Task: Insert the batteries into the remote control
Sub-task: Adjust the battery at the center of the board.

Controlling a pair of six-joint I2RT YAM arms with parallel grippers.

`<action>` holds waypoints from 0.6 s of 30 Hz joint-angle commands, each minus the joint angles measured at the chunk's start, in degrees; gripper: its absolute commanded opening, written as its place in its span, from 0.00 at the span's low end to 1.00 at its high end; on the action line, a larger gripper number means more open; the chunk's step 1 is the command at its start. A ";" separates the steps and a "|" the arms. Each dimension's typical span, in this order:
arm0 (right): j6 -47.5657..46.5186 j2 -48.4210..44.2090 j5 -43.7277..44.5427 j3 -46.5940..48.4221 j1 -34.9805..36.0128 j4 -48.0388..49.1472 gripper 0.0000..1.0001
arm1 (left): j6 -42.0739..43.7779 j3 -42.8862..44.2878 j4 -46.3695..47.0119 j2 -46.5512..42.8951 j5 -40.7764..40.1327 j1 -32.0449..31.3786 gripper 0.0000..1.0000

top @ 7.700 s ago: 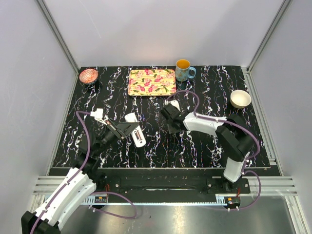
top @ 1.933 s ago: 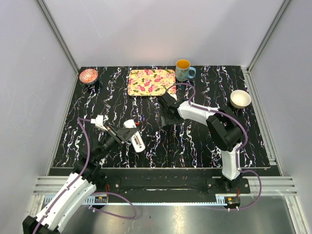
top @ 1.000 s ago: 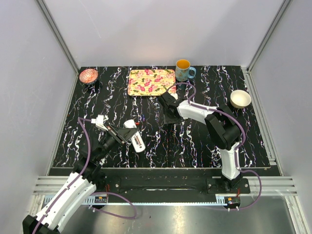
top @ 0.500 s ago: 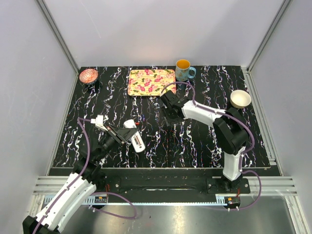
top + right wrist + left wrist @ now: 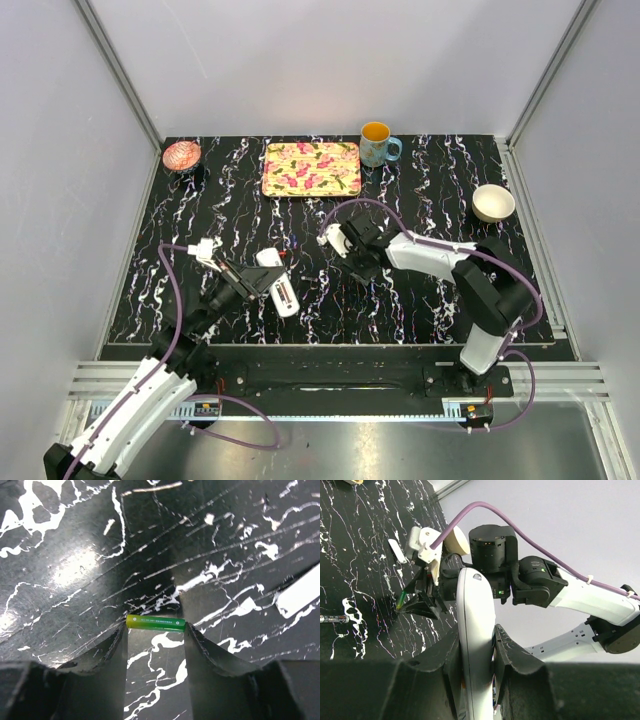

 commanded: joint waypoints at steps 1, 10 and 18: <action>-7.00 1.80 -5.61 2.04 0.52 5.22 0.00 | -0.37 -0.85 3.67 -1.21 0.79 -0.39 0.00; -9.11 8.22 -9.66 5.11 0.52 5.66 0.00 | -0.54 -1.29 3.49 -1.22 0.61 -0.56 0.00; -6.73 8.67 -10.19 6.18 0.52 4.07 0.35 | -0.45 -1.20 4.11 -0.60 0.43 -0.56 0.00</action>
